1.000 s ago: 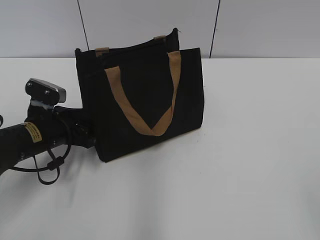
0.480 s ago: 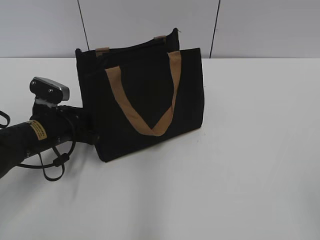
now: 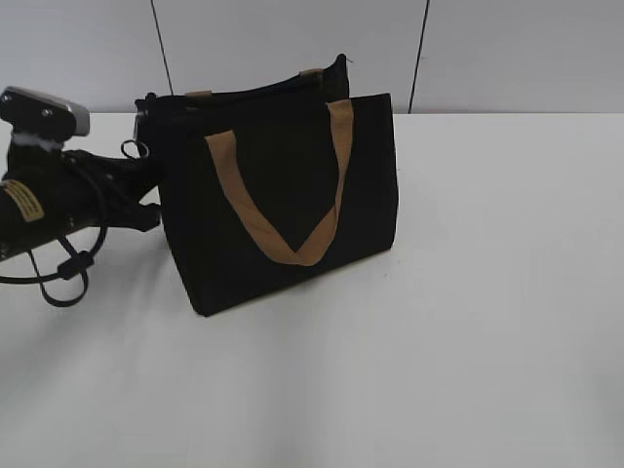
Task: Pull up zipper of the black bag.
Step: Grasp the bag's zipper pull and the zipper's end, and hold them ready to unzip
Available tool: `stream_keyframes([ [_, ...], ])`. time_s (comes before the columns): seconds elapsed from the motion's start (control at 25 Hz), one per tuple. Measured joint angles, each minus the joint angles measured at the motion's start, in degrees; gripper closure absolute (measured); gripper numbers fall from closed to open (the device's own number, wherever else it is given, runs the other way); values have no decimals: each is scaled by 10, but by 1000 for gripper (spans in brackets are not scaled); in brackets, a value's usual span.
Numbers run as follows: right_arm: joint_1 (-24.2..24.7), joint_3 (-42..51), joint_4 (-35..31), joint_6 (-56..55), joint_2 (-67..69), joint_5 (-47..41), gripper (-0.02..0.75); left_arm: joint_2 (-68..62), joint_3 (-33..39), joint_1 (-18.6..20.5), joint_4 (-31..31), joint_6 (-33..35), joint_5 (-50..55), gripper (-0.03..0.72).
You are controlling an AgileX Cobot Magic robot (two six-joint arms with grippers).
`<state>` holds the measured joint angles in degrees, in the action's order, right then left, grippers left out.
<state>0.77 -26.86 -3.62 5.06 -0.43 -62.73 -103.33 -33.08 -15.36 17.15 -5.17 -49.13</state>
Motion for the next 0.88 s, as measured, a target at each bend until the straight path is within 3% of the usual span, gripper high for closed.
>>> stream_keyframes([
  [0.32,0,0,0,0,0,0,219,152,1,1,21,3,119,660],
  [0.88,0,0,-10,0,0,1,219,233,1,1,34,13,149,660],
])
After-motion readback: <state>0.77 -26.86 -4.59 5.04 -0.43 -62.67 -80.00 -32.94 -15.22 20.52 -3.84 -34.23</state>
